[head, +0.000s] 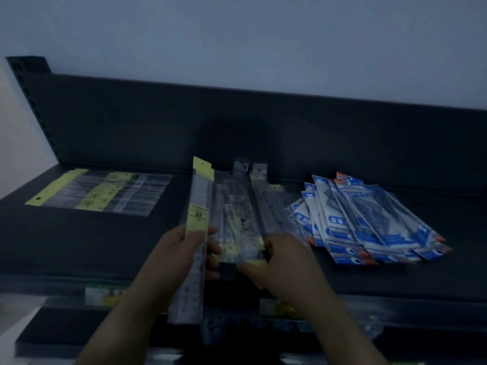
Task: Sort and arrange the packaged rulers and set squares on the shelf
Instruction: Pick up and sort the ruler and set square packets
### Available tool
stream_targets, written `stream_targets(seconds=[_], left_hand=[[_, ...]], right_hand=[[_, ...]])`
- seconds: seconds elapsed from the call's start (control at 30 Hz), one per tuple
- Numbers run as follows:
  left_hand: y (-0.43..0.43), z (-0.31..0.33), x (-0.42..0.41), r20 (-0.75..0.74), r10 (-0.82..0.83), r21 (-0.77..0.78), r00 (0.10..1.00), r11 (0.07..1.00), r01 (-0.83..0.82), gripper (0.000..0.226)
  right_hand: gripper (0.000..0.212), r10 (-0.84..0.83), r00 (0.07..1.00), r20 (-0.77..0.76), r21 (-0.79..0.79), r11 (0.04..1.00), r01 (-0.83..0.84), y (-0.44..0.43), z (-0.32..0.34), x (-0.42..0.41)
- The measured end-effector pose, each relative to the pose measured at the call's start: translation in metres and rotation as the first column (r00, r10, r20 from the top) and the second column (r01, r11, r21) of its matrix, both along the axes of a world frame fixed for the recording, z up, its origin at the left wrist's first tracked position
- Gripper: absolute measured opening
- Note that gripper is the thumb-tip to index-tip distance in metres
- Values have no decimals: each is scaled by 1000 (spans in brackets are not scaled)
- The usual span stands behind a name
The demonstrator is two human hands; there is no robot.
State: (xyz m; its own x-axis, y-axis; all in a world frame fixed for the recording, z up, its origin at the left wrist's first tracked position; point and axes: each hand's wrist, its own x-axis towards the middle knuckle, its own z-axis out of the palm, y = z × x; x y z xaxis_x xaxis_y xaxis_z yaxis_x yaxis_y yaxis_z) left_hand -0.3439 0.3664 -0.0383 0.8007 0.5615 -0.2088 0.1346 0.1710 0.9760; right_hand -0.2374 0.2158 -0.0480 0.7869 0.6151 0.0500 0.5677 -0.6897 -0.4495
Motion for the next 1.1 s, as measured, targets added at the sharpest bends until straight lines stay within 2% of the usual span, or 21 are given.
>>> stream_targets(seconds=[0.1,0.23,0.33,0.43,0.5,0.6,0.7,0.8,0.97,1.1], left_hand=[[-3,0,-2,31,31,-13,999,999,-30,23],[-5,0,-5,73,79,-59,994,995,-75,22],[-7,0,-6,101,108,-42,989,994,-104,21],[-9,0,-3,124,114,106,986,986,-128,17],[-6,1,2,132,125,251,983,955,-155,17],[1,12,12,74,90,481,993,869,-115,40],[3,27,22,30,-9,545,1000,838,-9,55],[6,39,33,14,-94,554,995,830,71,56],[12,59,45,-15,-242,582,970,787,206,57],[14,69,38,-8,-384,497,923,799,337,33]], right_hand=[[42,36,998,44,-16,999,-36,5,-4,7],[36,84,991,-100,120,990,-72,-5,-6,18],[39,67,995,-75,197,979,-51,-9,-5,19],[42,42,998,-45,366,930,-22,-18,3,22],[41,41,995,-87,487,873,7,-24,15,27],[42,108,976,-189,607,794,30,-32,37,34],[36,193,905,-378,683,718,132,-32,60,38],[39,231,804,-548,712,633,303,-28,86,40],[33,556,569,-606,792,482,374,-22,119,34],[33,692,424,-584,785,348,513,-1,130,34]])
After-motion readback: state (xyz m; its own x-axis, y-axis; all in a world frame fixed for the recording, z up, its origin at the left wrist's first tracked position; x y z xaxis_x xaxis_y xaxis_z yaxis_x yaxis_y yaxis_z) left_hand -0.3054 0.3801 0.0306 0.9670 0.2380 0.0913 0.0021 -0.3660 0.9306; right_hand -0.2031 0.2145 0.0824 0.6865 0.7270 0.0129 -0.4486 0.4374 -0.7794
